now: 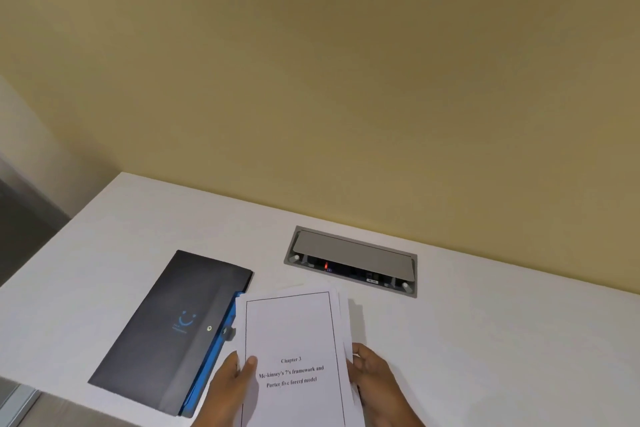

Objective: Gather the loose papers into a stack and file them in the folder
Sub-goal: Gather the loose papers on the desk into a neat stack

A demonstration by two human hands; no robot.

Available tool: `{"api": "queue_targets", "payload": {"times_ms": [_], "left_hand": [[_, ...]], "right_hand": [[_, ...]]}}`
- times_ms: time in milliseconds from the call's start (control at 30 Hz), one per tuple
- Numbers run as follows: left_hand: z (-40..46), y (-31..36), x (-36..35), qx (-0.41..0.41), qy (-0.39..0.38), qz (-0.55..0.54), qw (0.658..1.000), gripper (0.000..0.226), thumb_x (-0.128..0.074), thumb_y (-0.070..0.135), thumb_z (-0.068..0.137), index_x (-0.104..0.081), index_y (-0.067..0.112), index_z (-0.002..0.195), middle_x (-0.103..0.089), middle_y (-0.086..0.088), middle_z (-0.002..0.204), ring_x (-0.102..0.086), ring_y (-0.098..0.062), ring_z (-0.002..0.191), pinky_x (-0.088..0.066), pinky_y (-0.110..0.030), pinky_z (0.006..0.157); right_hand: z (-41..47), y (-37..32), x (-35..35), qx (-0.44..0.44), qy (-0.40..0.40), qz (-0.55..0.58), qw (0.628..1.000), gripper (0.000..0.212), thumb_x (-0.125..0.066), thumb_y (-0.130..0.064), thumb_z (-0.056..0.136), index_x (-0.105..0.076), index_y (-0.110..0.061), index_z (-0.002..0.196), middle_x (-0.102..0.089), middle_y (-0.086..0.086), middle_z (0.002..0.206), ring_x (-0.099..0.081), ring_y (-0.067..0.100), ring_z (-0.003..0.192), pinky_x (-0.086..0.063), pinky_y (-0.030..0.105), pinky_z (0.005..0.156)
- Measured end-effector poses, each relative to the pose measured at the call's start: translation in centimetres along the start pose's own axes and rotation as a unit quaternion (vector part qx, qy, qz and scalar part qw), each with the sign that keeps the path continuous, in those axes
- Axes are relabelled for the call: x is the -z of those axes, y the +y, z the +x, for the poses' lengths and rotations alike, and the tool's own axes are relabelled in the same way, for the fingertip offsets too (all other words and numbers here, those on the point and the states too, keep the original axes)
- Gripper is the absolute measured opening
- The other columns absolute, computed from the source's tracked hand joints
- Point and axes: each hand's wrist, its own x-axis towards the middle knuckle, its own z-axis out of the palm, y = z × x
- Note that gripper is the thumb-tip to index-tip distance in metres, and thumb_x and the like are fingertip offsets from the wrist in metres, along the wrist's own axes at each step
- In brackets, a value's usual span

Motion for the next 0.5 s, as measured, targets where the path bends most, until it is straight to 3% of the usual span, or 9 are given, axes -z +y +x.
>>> {"api": "queue_targets", "payload": {"times_ms": [33,133,233,267,333,400,500], "left_hand": [[-0.3,0.6,-0.4,0.006,-0.01,-0.009,1.0,0.068,-0.052,0.066,0.082,-0.059,0.007,0.116,-0.065,-0.006,0.115,-0.059,-0.032,0.125,-0.044,-0.045,0.102],[-1.3,2.6,-1.1,0.025,-0.038,-0.001,0.999,0.029,-0.053,0.038,0.103,-0.054,0.011,0.114,-0.047,0.006,0.114,-0.044,-0.031,0.134,-0.035,-0.04,0.101],[-1.0,3.1,-1.5,0.006,-0.047,0.036,0.998,0.03,-0.049,0.031,0.105,-0.047,0.013,0.13,-0.044,0.006,0.129,-0.042,-0.031,0.142,-0.036,-0.039,0.106],[-1.0,3.3,-1.6,-0.009,-0.05,0.045,0.998,0.022,-0.049,0.028,0.106,-0.048,0.018,0.125,-0.05,0.005,0.129,-0.048,-0.028,0.134,-0.038,-0.04,0.107],[-0.6,3.4,-1.7,-0.019,-0.05,0.049,0.997,0.003,-0.049,0.025,0.105,-0.047,0.027,0.103,-0.053,0.009,0.106,-0.053,-0.013,0.102,-0.041,-0.036,0.093],[0.1,3.5,-2.1,-0.021,-0.039,0.045,0.998,0.019,-0.049,0.023,0.105,-0.04,0.025,0.088,-0.04,0.011,0.087,-0.041,-0.006,0.08,-0.035,-0.033,0.081],[-0.4,5.2,-3.0,-0.04,-0.042,0.011,0.998,0.003,-0.048,0.023,0.106,-0.049,0.023,0.103,-0.056,0.011,0.1,-0.055,-0.011,0.097,-0.045,-0.034,0.089]], "right_hand": [[-0.2,-0.2,-0.2,-0.006,-0.007,-0.001,1.0,0.022,-0.071,-0.003,0.094,-0.076,-0.01,0.114,-0.079,0.018,0.112,-0.076,0.036,0.1,-0.059,0.041,0.087],[-0.7,-0.9,-0.5,-0.032,-0.017,0.015,0.999,0.027,-0.072,-0.001,0.09,-0.077,-0.012,0.114,-0.079,0.018,0.115,-0.073,0.044,0.109,-0.054,0.055,0.099],[-1.1,-1.6,-0.3,-0.055,-0.024,0.019,0.998,0.028,-0.072,-0.016,0.093,-0.076,-0.016,0.121,-0.078,0.016,0.119,-0.072,0.042,0.114,-0.05,0.063,0.107],[-1.1,-1.9,-0.3,-0.062,-0.024,0.027,0.997,0.029,-0.07,-0.026,0.096,-0.076,-0.017,0.122,-0.078,0.015,0.12,-0.072,0.038,0.114,-0.051,0.058,0.104],[-1.1,-2.4,0.1,-0.084,-0.012,0.064,0.994,0.042,-0.054,-0.047,0.104,-0.076,-0.017,0.124,-0.077,0.013,0.123,-0.073,0.032,0.115,-0.052,0.048,0.101],[-1.3,-3.2,0.5,-0.1,0.01,0.088,0.991,0.055,-0.039,-0.055,0.107,-0.077,-0.018,0.121,-0.078,0.009,0.122,-0.074,0.029,0.114,-0.053,0.047,0.103],[-1.7,-4.5,0.6,-0.046,0.051,-0.007,0.998,0.031,-0.057,-0.048,0.101,-0.074,-0.022,0.105,-0.078,-0.004,0.115,-0.072,0.018,0.11,-0.052,0.038,0.1]]}}
